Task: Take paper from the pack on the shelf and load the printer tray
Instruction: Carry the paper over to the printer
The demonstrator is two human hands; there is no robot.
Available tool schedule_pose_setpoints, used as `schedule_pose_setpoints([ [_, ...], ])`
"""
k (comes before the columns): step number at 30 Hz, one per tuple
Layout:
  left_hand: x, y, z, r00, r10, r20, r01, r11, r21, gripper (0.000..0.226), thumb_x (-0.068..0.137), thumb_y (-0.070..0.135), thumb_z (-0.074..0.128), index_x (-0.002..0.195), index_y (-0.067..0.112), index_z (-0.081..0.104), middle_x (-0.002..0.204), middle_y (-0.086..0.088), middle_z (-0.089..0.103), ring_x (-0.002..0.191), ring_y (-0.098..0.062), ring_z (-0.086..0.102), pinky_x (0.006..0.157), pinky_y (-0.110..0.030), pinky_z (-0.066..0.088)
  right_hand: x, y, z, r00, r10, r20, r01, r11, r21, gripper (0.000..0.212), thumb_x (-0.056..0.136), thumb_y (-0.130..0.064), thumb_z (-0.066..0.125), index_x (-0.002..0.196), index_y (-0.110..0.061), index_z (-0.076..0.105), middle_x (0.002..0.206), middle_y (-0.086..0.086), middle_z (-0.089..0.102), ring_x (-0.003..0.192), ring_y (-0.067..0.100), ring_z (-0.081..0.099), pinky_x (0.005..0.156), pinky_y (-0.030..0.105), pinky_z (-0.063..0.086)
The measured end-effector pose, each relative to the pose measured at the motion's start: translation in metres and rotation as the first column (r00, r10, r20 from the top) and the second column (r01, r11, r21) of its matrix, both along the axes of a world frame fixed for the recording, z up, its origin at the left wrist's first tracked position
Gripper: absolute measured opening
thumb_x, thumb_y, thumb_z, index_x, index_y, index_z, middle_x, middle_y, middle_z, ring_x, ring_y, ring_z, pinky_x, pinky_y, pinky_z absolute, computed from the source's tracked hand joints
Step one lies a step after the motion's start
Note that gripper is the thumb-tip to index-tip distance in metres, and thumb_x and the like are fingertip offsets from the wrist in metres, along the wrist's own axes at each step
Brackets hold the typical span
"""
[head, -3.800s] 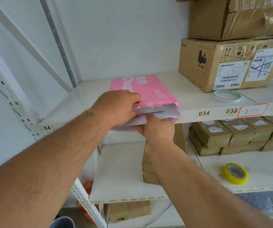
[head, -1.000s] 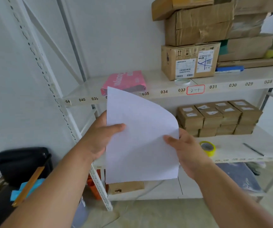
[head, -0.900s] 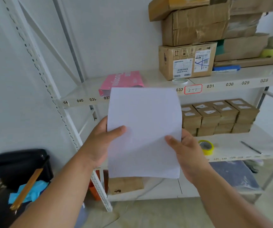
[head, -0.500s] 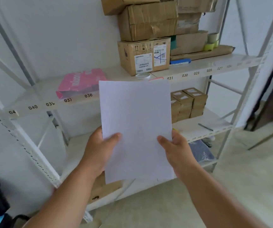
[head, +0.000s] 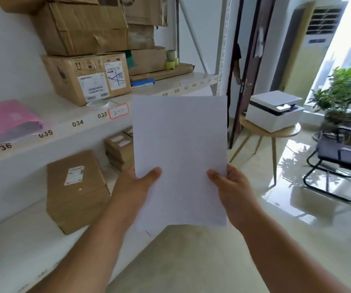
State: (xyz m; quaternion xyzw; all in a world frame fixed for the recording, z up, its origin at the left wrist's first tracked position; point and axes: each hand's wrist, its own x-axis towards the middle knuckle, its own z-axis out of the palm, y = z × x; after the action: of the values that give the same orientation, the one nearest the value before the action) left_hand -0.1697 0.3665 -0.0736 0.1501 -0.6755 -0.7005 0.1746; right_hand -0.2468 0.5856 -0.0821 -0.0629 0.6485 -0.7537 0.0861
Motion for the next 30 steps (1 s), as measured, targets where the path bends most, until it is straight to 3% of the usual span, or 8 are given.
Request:
schedule_pose_setpoints([
  [3, -0.018, 0.02, -0.002, 0.997, -0.077, -0.007, 0.077, 0.997, 0.004, 0.035, 0.088, 0.035, 0.08, 0.121, 0.024, 0.075, 0.116, 0.001, 0.08, 0.11, -0.024, 0.076, 0.103, -0.053, 0.054, -0.004, 0.026, -0.003, 0.998, -0.069, -0.012, 0.069, 0.998, 0.011, 0.018, 0.101, -0.009, 0.063, 0.115, -0.011, 0.073, 0.105, 0.011, 0.081, 0.097, 0.038, 0.077, 0.09, 0.062, 0.06],
  [10, -0.072, 0.091, 0.003, 0.99, -0.14, -0.006, 0.14, 0.989, -0.041, 0.027, 0.092, 0.022, 0.078, 0.119, 0.019, 0.074, 0.109, 0.003, 0.081, 0.102, -0.021, 0.078, 0.097, -0.051, 0.059, -0.03, 0.098, -0.006, 0.98, -0.199, -0.022, 0.199, 0.98, -0.018, 0.019, 0.097, -0.012, 0.064, 0.114, -0.011, 0.074, 0.108, 0.014, 0.08, 0.102, 0.042, 0.075, 0.094, 0.065, 0.057],
  [17, -0.138, 0.164, 0.011, 0.984, -0.177, 0.018, 0.178, 0.976, -0.127, 0.048, 0.075, 0.046, 0.082, 0.115, 0.02, 0.076, 0.106, 0.002, 0.082, 0.098, -0.023, 0.078, 0.094, -0.053, 0.06, -0.086, 0.173, -0.004, 0.962, -0.272, -0.012, 0.271, 0.96, -0.075, 0.017, 0.099, -0.005, 0.063, 0.113, -0.006, 0.073, 0.108, 0.02, 0.079, 0.102, 0.046, 0.074, 0.094, 0.067, 0.056],
  [23, -0.189, 0.217, 0.013, 0.978, -0.207, 0.007, 0.206, 0.974, -0.097, 0.015, 0.09, 0.024, 0.079, 0.105, 0.024, 0.075, 0.097, 0.009, 0.082, 0.09, -0.015, 0.079, 0.083, -0.039, 0.062, -0.129, 0.225, -0.004, 0.955, -0.296, -0.007, 0.294, 0.949, -0.111, 0.018, 0.099, -0.003, 0.062, 0.112, -0.008, 0.074, 0.107, 0.019, 0.079, 0.096, 0.042, 0.075, 0.093, 0.068, 0.055],
  [25, -0.203, 0.23, 0.015, 0.975, -0.222, 0.009, 0.222, 0.971, -0.093, 0.014, 0.091, 0.022, 0.078, 0.105, 0.023, 0.075, 0.097, 0.009, 0.082, 0.088, -0.012, 0.079, 0.081, -0.035, 0.061, -0.14, 0.237, -0.004, 0.95, -0.311, -0.004, 0.308, 0.944, -0.12, 0.018, 0.099, -0.003, 0.062, 0.112, -0.007, 0.073, 0.107, 0.02, 0.079, 0.095, 0.041, 0.074, 0.093, 0.069, 0.055],
  [30, -0.242, 0.25, 0.016, 0.964, -0.262, 0.052, 0.266, 0.958, -0.108, 0.023, 0.091, 0.027, 0.078, 0.111, 0.016, 0.076, 0.098, 0.002, 0.083, 0.09, -0.021, 0.08, 0.085, -0.042, 0.063, -0.169, 0.259, -0.004, 0.936, -0.351, 0.0, 0.348, 0.928, -0.129, 0.018, 0.099, -0.002, 0.062, 0.112, -0.007, 0.073, 0.107, 0.02, 0.078, 0.098, 0.043, 0.074, 0.093, 0.068, 0.055],
])
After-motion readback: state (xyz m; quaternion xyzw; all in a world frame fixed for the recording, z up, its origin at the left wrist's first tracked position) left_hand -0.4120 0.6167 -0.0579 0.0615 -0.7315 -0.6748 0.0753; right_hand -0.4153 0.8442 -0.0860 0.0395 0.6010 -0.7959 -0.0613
